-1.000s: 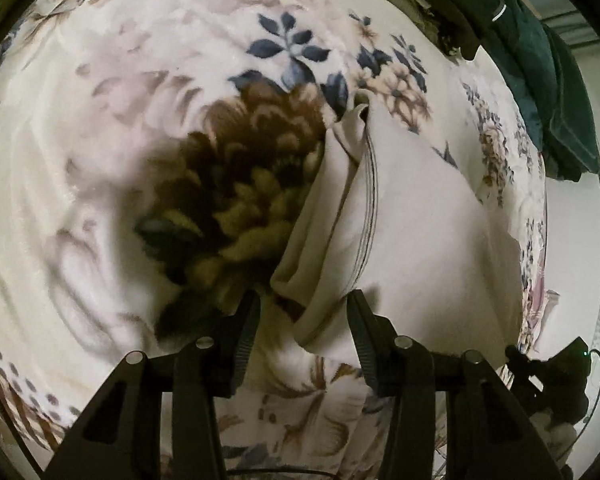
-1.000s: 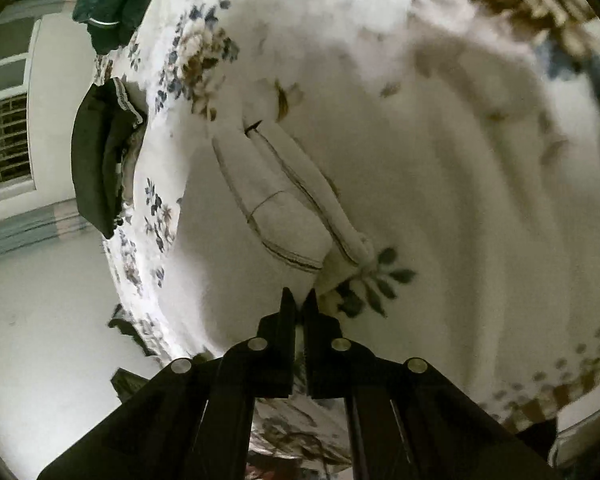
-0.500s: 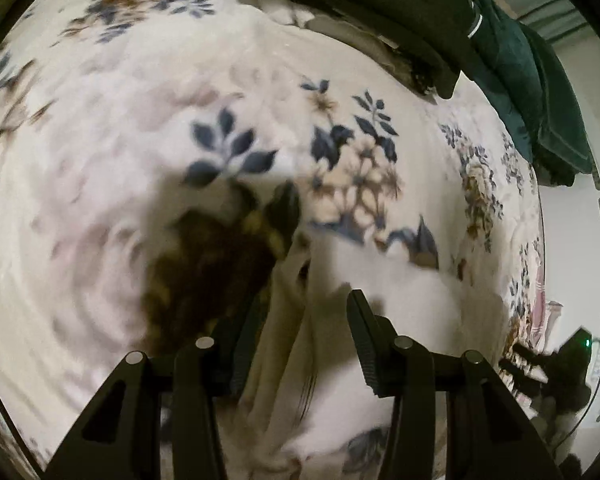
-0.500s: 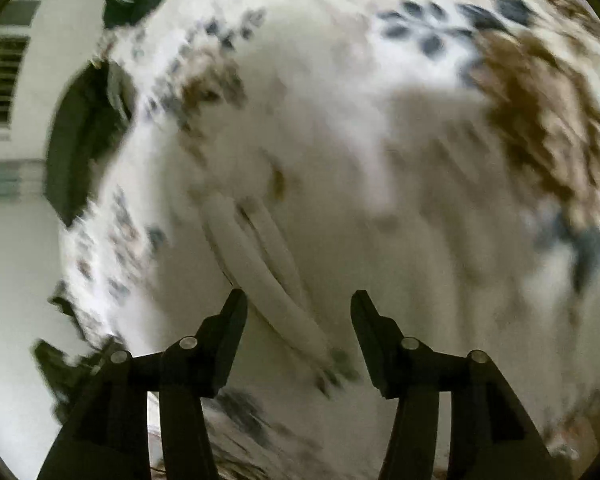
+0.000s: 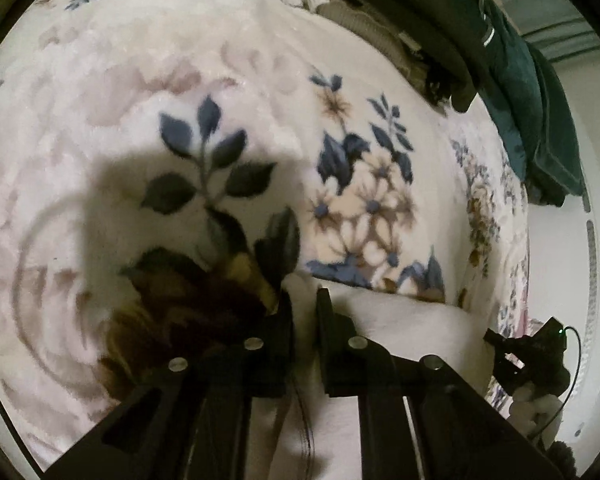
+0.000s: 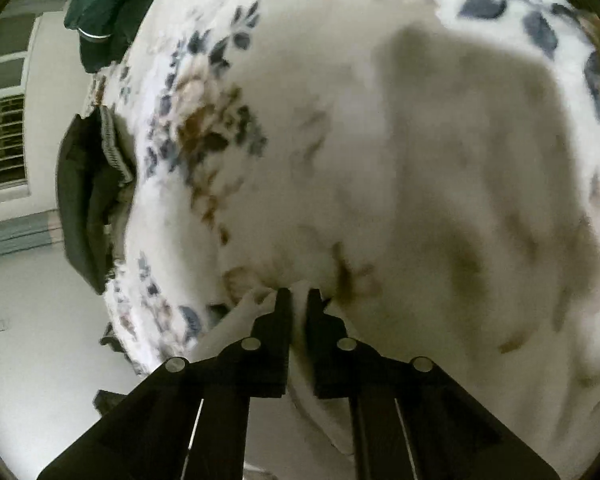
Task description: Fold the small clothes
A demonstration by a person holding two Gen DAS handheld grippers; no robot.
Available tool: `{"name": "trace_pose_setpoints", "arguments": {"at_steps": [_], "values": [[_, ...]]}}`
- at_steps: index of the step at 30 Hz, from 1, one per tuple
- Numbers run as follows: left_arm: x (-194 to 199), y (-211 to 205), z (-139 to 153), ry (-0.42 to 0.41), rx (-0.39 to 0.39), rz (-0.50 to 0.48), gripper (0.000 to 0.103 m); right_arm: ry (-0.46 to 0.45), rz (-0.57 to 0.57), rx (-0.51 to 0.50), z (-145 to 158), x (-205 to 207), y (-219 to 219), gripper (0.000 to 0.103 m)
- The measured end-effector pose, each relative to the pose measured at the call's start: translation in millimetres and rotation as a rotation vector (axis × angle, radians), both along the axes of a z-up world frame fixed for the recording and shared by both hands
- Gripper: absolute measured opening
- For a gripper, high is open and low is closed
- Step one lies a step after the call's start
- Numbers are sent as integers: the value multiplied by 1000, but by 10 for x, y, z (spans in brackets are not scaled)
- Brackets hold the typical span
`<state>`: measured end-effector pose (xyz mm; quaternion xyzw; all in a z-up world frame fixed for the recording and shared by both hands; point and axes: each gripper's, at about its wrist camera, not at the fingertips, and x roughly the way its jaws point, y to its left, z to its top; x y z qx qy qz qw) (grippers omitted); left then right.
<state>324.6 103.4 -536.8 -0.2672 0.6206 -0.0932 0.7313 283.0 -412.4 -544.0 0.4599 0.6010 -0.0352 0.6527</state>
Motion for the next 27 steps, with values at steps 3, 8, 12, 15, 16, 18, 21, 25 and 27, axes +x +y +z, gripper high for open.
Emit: {"name": "trace_pose_setpoints", "arguments": {"at_steps": [3, 8, 12, 15, 16, 18, 21, 25, 27], "values": [[0, 71, 11, 17, -58, 23, 13, 5, 3, 35, -13, -6, -30, 13], [-191, 397, 93, 3, -173, 88, 59, -35, 35, 101, 79, -69, -236, 65], [-426, 459, -117, 55, -316, 91, 59, 4, 145, 222, -136, -165, -209, 66], [-488, 283, -210, 70, -391, 51, 59, 19, 202, 304, -308, -253, -92, 66], [-480, 194, -226, 73, -402, 35, 59, 21, 219, 329, -364, -270, -34, 66], [-453, 42, -257, 74, -412, 6, 60, 16, 244, 370, -436, -265, 77, 66], [-372, -113, -253, 66, -393, -8, 60, 12, 263, 392, -499, -222, 246, 68], [-339, -224, -86, 7, -323, -27, 20, -16, 273, 350, -439, -199, 407, 48], [-345, -200, 19, 1, -294, -9, 18, -23, 258, 322, -349, -199, 448, 25]]}}
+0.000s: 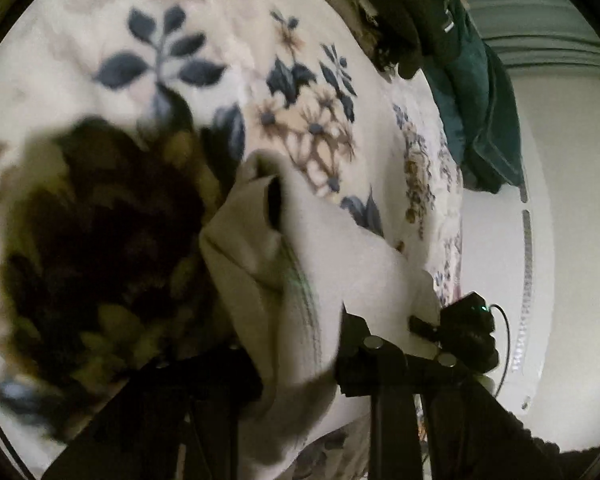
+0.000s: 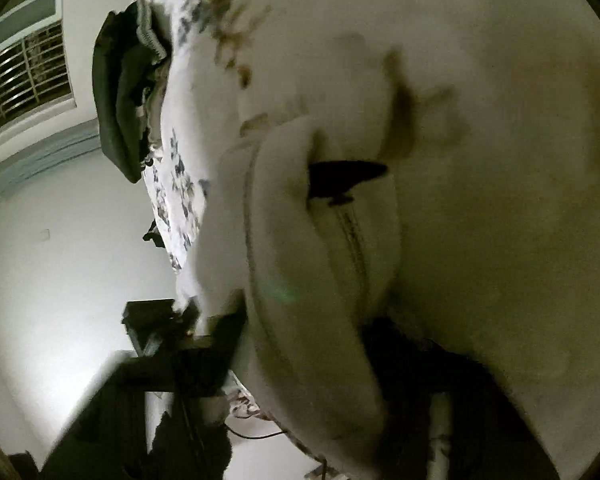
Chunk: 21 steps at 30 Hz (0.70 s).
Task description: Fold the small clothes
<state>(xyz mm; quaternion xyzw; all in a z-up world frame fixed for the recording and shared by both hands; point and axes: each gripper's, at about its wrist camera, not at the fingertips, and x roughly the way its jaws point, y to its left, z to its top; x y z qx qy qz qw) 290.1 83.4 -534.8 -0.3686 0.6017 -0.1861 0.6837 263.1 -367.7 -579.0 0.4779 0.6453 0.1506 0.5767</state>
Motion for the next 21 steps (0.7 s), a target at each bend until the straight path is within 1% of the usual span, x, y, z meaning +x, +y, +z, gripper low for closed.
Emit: {"name": "trace_pose_setpoints", "arguments": {"at_steps": [2, 4, 7, 8, 10, 11, 14, 16, 19, 20, 21], "values": [[-5, 22, 78, 1, 16, 7, 17, -16, -10, -26, 133, 5, 49, 23], [3, 40, 228, -8, 36, -2, 17, -26, -13, -43, 297, 34, 115, 22], [78, 156, 473, -25, 43, -1, 17, -48, -8, -57, 608, 143, 220, 22], [132, 207, 558, -33, 44, 1, 17, -63, 0, -63, 765, 231, 294, 22], [295, 350, 773, -57, 47, 3, 17, -82, 8, -63, 976, 361, 371, 22], [392, 404, 876, -72, 53, 4, 17, -100, 17, -71, 1137, 492, 447, 22], [834, 594, 1210, -123, 67, 3, 17, -145, 25, -90, 1472, 878, 669, 22], [1166, 664, 1398, -155, 80, 1, 17, -178, 5, -97, 1705, 1249, 807, 22], [1740, 765, 1633, -209, 120, 1, 17, -224, -13, -109, 1906, 1767, 964, 22], [1960, 805, 1687, -223, 130, 6, 17, -242, -24, -111, 1969, 2073, 1060, 22], [2175, 843, 1721, -234, 136, 17, 17, -254, -29, -112, 1999, 2268, 1119, 22]]}}
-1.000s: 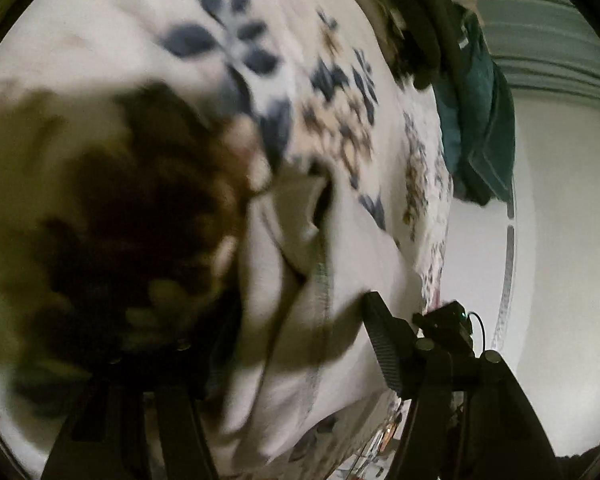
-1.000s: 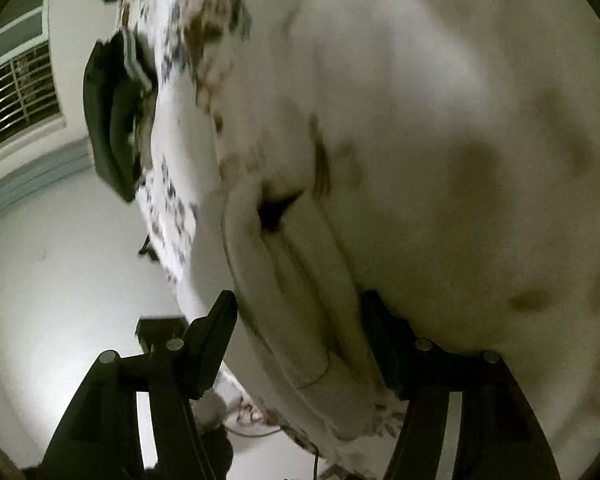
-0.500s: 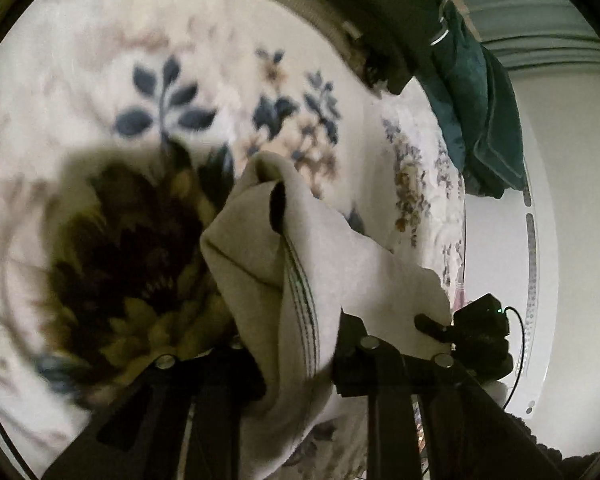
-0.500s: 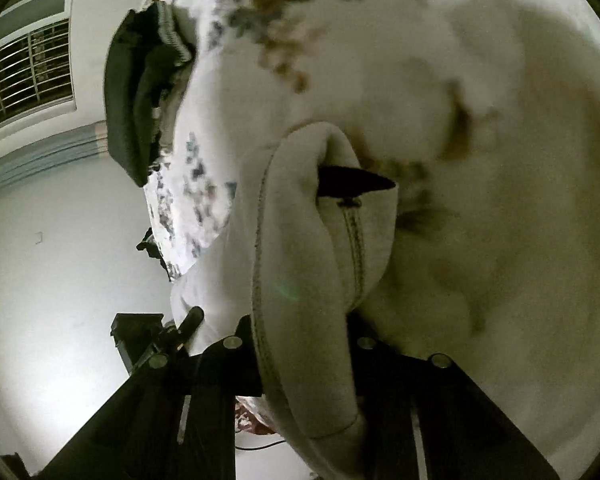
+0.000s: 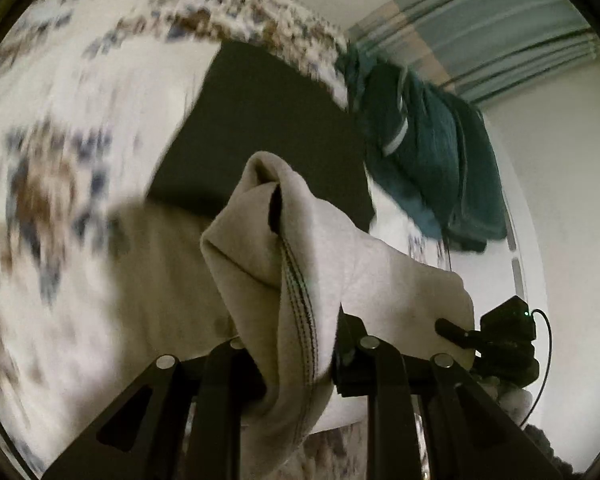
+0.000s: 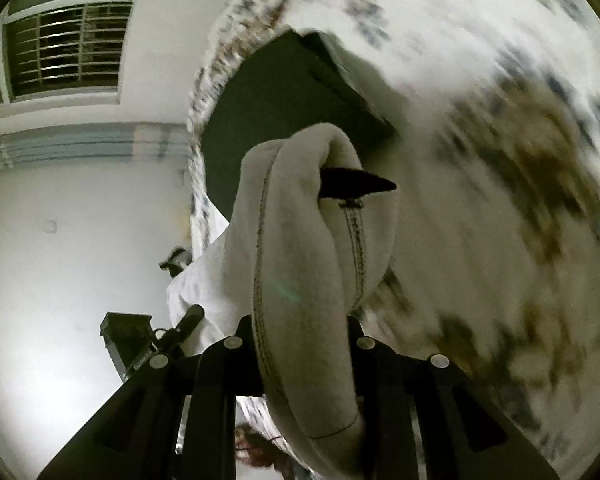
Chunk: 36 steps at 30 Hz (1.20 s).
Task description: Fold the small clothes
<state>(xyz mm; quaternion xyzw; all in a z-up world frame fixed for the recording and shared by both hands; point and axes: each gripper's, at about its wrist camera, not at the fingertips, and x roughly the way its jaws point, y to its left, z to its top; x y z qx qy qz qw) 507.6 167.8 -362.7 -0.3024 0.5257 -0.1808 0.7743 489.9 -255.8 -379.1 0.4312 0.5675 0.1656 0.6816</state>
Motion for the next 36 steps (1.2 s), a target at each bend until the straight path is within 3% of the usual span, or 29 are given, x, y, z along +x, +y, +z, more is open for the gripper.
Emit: {"name": "trace_pose_setpoints", "arguments": {"at_steps": [6, 10, 14, 16, 18, 19, 20, 24, 26, 27, 31, 36], "values": [[1054, 168, -69, -36, 58, 27, 18, -58, 12, -33, -57, 1246, 392, 22], [1606, 186, -309, -14, 163, 0, 22, -53, 26, -92, -260, 1761, 558, 22], [1867, 150, -561, 37, 266, -21, 32, -30, 56, -211, -426, 2053, 629, 25], [1852, 153, -540, 31, 295, -7, 39, -23, 78, -273, -441, 2022, 632, 33], [1803, 110, -492, 21, 382, 11, 57, -24, 110, -418, -364, 2012, 709, 50], [1778, 78, -472, 14, 444, 23, 70, -27, 116, -476, -351, 1997, 717, 53], [1741, 40, -461, 5, 491, 32, 73, -27, 121, -532, -328, 1967, 729, 54], [1580, -87, -445, -20, 590, 67, 80, -16, 115, -749, -223, 1805, 791, 78], [1509, -157, -437, -19, 624, 75, 95, -21, 109, -848, -155, 1694, 807, 94], [1481, -201, -439, -15, 640, 70, 98, -21, 110, -901, -129, 1632, 832, 100], [1340, -376, -405, -29, 726, 66, 100, -49, 116, -1048, -10, 1400, 957, 102], [1088, -507, -289, -25, 775, 71, 101, -83, 126, -1114, 185, 1156, 1111, 103]]}}
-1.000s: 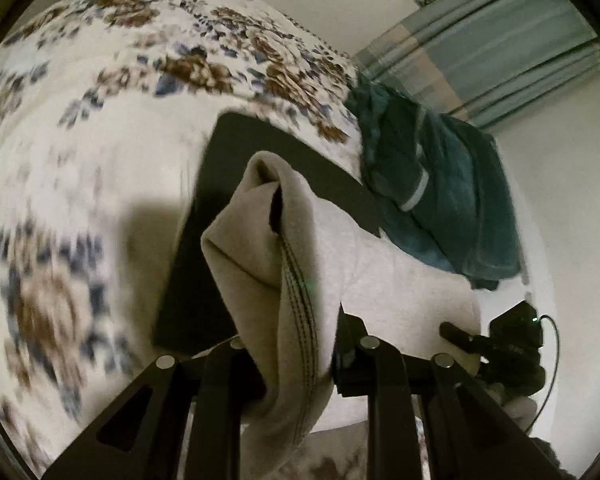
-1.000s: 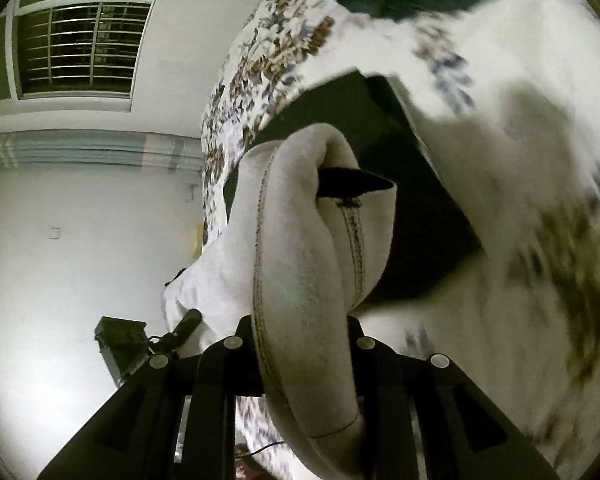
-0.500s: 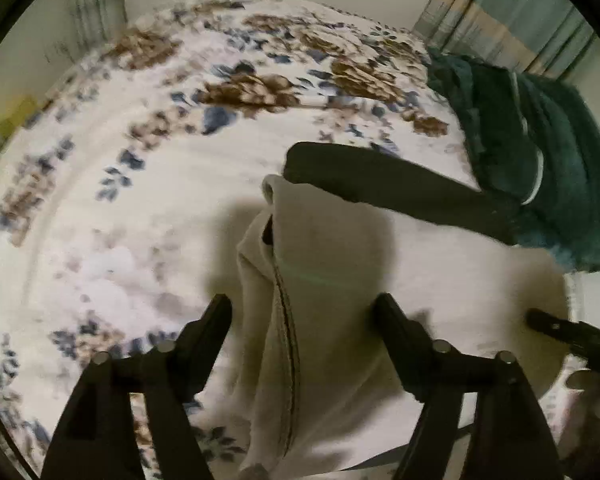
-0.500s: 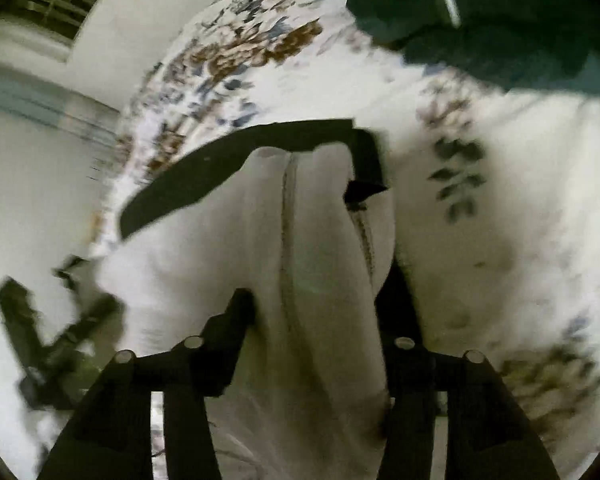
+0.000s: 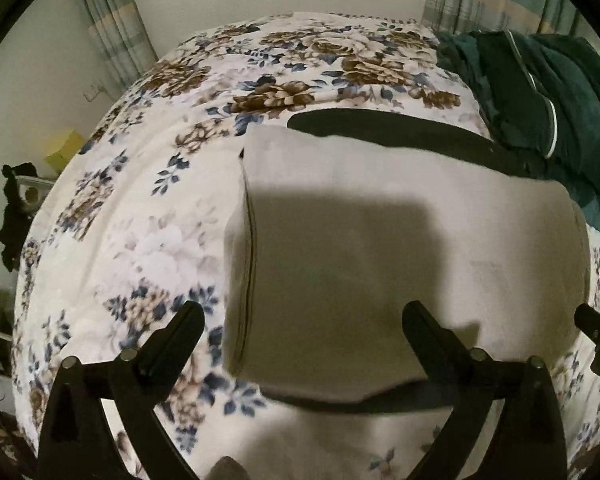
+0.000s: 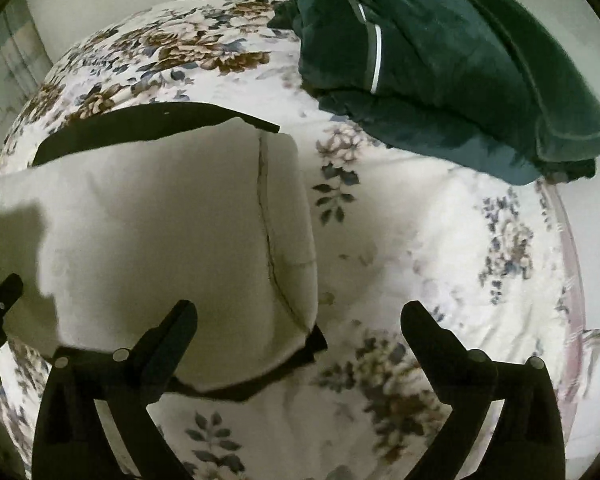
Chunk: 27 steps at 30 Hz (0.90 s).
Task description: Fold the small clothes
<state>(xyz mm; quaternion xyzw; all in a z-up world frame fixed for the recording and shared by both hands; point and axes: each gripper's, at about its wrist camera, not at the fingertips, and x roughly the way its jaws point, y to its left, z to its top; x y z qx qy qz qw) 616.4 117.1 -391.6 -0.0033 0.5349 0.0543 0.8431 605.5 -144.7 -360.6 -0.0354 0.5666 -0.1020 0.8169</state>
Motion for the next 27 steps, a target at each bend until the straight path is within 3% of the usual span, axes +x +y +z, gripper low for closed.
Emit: {"name": "trace_pose_setpoints", "arguments": {"at_steps": [5, 11, 27], "values": [[-362, -97, 341, -15, 4, -4, 101, -45, 1, -12, 421, -336, 68, 103], [-918, -204, 955, -53, -3, -3, 101, -117, 10, -21, 1204, -904, 108, 103], [-2734, -531, 2990, -242, -7, -25, 101, -378, 58, -25, 3776, -3080, 83, 103]]}}
